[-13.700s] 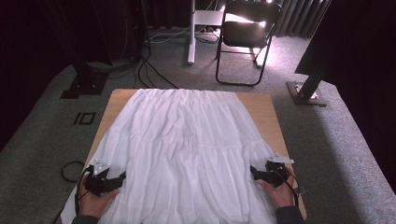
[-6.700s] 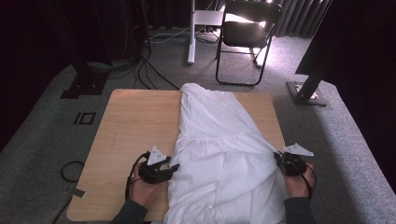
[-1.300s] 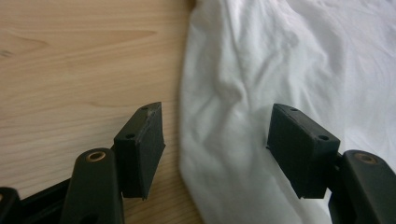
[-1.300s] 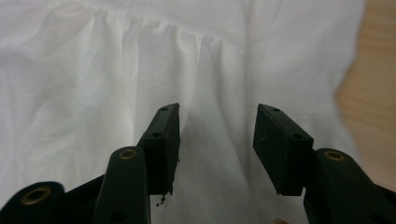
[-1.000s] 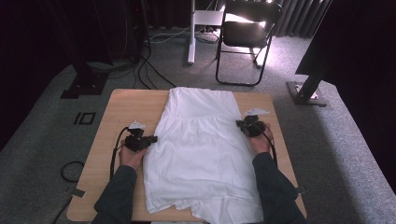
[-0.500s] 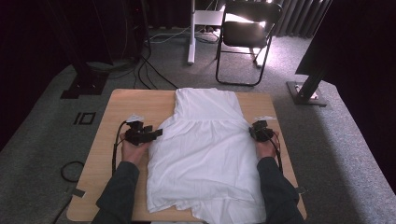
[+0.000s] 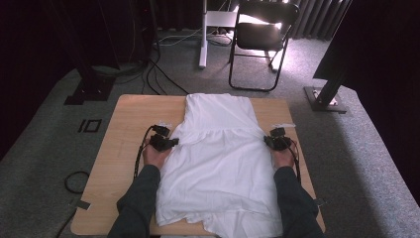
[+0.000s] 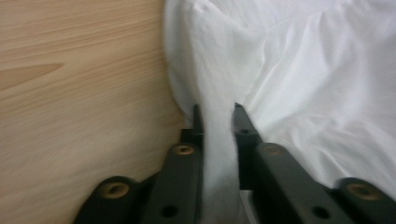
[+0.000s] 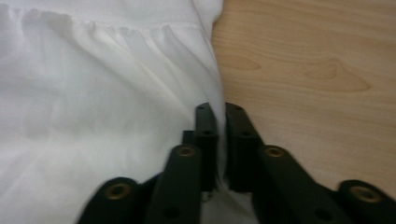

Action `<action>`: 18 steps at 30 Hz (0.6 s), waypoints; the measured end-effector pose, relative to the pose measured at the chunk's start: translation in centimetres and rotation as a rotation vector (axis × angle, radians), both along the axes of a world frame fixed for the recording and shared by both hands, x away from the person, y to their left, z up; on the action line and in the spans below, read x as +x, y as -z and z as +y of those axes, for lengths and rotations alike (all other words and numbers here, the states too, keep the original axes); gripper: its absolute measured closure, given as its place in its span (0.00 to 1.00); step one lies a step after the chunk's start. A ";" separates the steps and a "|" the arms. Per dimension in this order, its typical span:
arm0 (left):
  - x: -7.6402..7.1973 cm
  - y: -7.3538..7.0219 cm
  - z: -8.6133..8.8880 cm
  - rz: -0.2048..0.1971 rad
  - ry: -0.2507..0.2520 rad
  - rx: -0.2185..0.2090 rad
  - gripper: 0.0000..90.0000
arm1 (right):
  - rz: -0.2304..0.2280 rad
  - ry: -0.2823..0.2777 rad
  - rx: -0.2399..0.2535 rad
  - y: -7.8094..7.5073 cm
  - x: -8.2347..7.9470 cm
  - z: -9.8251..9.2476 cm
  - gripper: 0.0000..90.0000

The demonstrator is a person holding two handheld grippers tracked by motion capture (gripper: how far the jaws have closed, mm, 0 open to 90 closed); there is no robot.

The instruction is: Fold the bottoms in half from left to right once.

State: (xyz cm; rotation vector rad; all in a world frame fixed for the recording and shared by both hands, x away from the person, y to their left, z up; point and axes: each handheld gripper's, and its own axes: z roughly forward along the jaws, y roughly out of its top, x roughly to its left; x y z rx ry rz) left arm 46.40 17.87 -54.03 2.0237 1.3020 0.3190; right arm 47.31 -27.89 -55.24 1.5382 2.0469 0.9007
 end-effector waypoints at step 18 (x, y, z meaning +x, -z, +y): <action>-14.6 0.6 3.9 -0.087 0.069 0.029 0.96 | -0.032 -0.140 -0.007 0.7 -15.4 1.8 0.99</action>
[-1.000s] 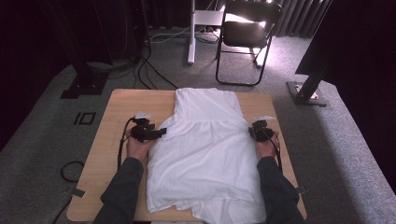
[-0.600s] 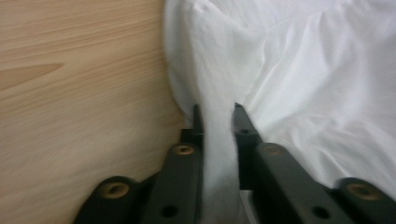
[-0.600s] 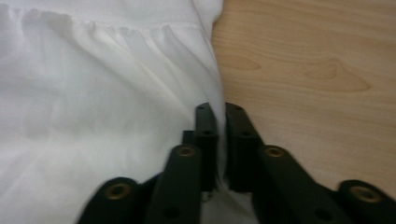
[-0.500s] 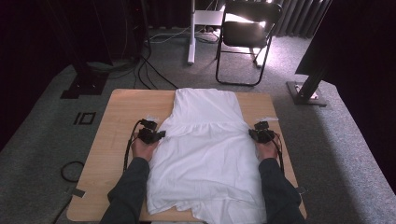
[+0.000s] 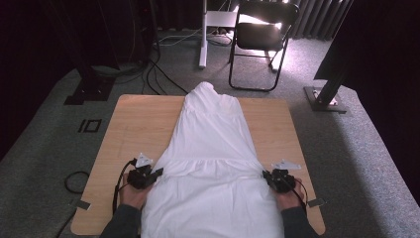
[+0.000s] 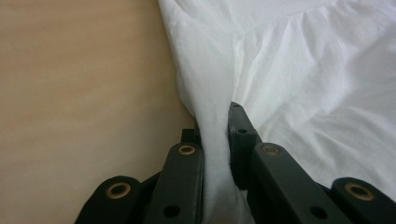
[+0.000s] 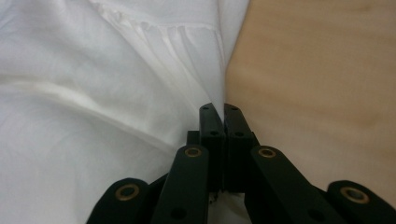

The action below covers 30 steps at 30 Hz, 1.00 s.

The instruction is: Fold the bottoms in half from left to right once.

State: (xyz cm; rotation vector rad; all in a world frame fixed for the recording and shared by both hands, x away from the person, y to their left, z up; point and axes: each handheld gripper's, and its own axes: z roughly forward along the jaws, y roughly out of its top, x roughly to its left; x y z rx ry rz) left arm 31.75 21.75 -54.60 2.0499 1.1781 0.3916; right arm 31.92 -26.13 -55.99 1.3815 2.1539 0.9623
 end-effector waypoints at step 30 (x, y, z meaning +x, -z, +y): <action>5.2 -1.4 -1.0 -0.037 -0.009 -0.007 0.46 | 0.057 -0.124 0.092 -1.5 11.5 5.6 0.56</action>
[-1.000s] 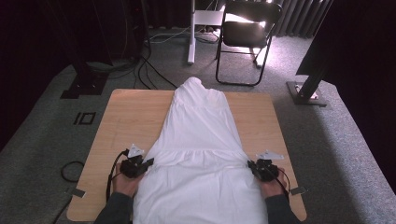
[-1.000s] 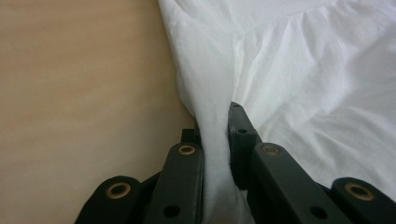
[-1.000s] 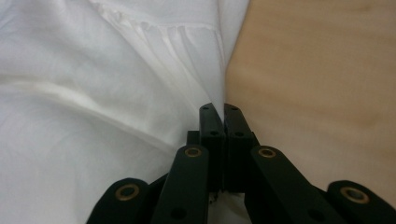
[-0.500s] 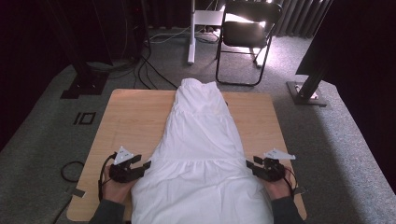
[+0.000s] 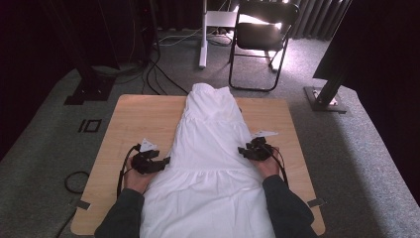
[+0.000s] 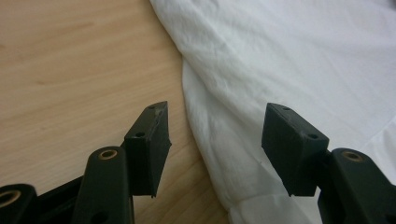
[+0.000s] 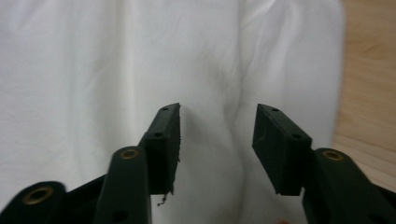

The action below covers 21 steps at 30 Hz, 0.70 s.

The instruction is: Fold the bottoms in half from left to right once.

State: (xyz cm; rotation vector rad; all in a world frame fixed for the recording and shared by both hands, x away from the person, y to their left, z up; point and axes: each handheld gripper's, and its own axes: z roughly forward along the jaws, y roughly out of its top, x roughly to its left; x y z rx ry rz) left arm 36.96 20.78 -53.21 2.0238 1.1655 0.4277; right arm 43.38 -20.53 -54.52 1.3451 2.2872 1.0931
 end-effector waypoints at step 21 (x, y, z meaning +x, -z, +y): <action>-0.5 0.2 -0.6 0.023 -0.012 0.015 0.44 | -0.076 0.196 -0.071 0.3 -1.0 -4.2 0.99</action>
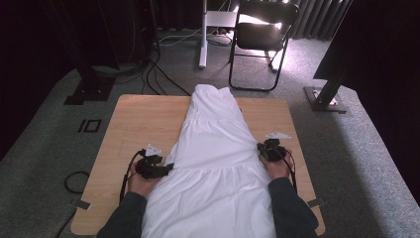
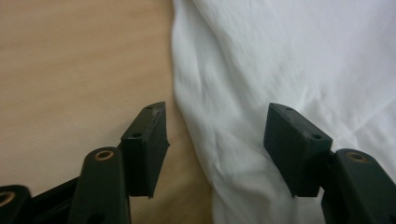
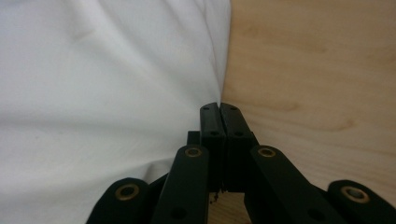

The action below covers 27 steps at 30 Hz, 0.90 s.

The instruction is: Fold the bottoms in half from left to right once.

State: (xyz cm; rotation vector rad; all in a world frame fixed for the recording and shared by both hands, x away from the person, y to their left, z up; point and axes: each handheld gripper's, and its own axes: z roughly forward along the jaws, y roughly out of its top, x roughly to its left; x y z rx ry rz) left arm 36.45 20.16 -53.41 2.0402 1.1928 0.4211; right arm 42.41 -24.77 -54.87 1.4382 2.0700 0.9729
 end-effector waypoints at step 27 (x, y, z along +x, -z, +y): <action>2.4 1.1 -3.4 0.048 0.067 0.054 0.96 | 0.018 -0.075 -0.032 0.7 -2.4 2.3 0.96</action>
